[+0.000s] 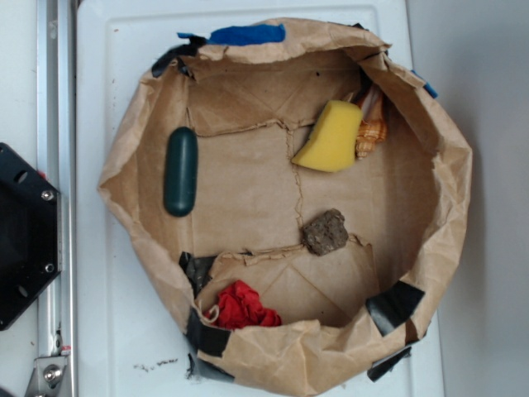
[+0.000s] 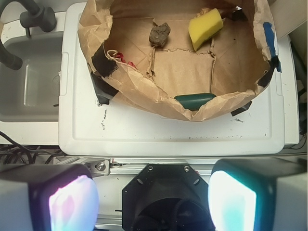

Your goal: Grab the green sponge.

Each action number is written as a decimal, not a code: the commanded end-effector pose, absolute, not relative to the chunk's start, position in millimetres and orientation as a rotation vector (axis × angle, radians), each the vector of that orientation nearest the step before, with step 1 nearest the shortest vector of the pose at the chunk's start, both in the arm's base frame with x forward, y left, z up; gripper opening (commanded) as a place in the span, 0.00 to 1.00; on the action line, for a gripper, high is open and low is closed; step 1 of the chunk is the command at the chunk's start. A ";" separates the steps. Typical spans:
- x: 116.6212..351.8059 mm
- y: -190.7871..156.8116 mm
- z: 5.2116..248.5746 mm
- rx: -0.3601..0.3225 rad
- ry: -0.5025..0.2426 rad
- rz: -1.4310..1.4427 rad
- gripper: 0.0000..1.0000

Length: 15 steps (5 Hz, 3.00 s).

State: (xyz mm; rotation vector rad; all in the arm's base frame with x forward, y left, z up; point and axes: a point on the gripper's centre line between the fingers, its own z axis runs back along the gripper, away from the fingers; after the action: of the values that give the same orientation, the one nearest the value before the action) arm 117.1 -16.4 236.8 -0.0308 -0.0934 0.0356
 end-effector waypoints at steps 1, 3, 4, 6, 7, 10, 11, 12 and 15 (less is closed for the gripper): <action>117.1 -16.4 236.8 -0.031 -0.093 0.036 1.00; 174.2 -22.7 192.6 -0.067 0.003 -0.001 1.00; 192.7 -10.0 189.3 -0.128 -0.049 0.088 1.00; 207.5 22.1 202.8 -0.225 -0.144 0.369 1.00; 219.0 28.9 212.6 -0.208 -0.215 0.414 1.00; 219.0 28.9 212.6 -0.208 -0.215 0.414 1.00; 215.8 26.0 163.3 -0.129 -0.255 0.421 1.00; 222.6 31.1 130.0 -0.116 -0.244 0.418 1.00; 268.6 68.7 107.3 -0.095 -0.218 0.523 1.00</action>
State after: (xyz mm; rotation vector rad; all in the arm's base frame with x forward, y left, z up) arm 264.7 57.4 92.7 -0.0944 -0.1599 0.4979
